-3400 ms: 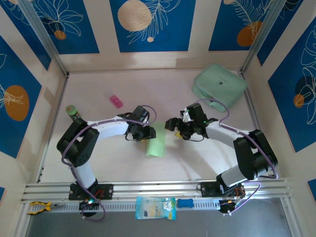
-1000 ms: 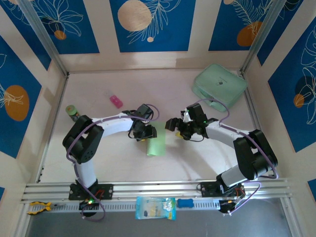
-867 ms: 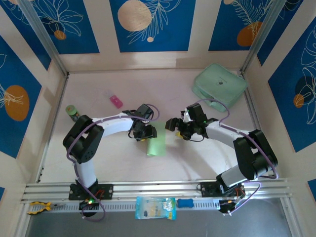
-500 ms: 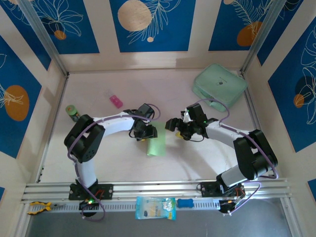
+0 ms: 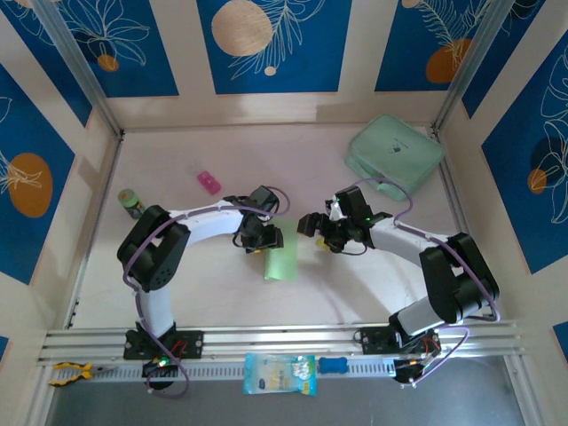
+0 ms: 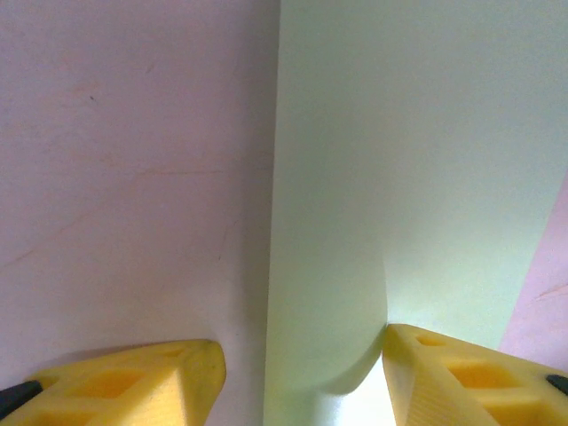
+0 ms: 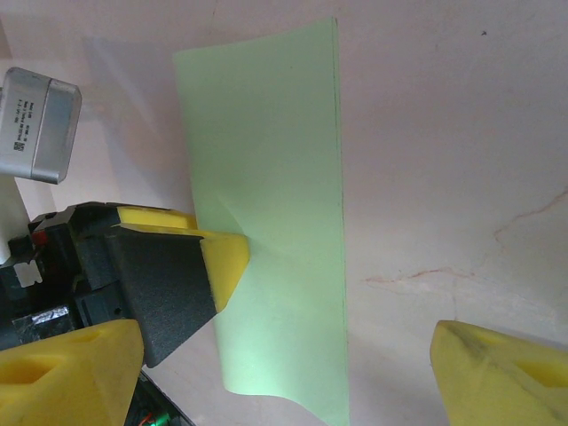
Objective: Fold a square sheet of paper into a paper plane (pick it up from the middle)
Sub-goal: Hold the square sheet of paper at the center of the table.
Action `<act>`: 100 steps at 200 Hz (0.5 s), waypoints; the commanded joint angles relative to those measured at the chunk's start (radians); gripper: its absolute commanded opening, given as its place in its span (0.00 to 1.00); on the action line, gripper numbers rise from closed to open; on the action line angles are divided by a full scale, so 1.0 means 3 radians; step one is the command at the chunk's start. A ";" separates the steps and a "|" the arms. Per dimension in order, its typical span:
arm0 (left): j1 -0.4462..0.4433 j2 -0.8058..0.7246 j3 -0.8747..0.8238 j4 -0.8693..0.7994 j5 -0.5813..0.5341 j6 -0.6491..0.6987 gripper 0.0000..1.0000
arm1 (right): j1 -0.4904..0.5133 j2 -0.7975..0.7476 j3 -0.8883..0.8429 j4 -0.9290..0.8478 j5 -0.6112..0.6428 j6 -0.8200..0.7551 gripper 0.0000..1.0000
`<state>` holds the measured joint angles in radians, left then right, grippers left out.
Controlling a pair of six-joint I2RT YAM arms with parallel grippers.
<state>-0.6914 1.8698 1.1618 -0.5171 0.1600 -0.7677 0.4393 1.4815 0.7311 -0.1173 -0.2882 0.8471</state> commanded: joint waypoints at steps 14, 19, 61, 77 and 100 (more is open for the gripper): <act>-0.0001 0.0323 -0.0124 0.0014 -0.0283 0.0074 0.57 | -0.0001 -0.0012 -0.0027 -0.0021 -0.0030 -0.0003 0.84; -0.0001 0.0318 -0.0125 0.0012 -0.0282 0.0070 0.57 | -0.0001 -0.0010 -0.0032 -0.0002 -0.0038 0.0004 0.83; -0.0001 0.0315 -0.0130 0.0034 -0.0265 0.0084 0.57 | -0.0002 0.0029 -0.0077 0.0123 -0.0151 -0.0001 0.73; 0.0000 0.0310 -0.0139 0.0036 -0.0267 0.0080 0.57 | 0.0006 0.0098 -0.0090 0.0248 -0.0308 -0.0011 0.55; -0.0001 0.0312 -0.0139 0.0037 -0.0268 0.0079 0.57 | 0.0043 0.0280 -0.0026 0.0328 -0.0461 -0.0001 0.27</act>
<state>-0.6922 1.8698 1.1618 -0.5171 0.1589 -0.7677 0.4397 1.5093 0.7181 -0.0544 -0.3454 0.8478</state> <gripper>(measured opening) 0.570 0.357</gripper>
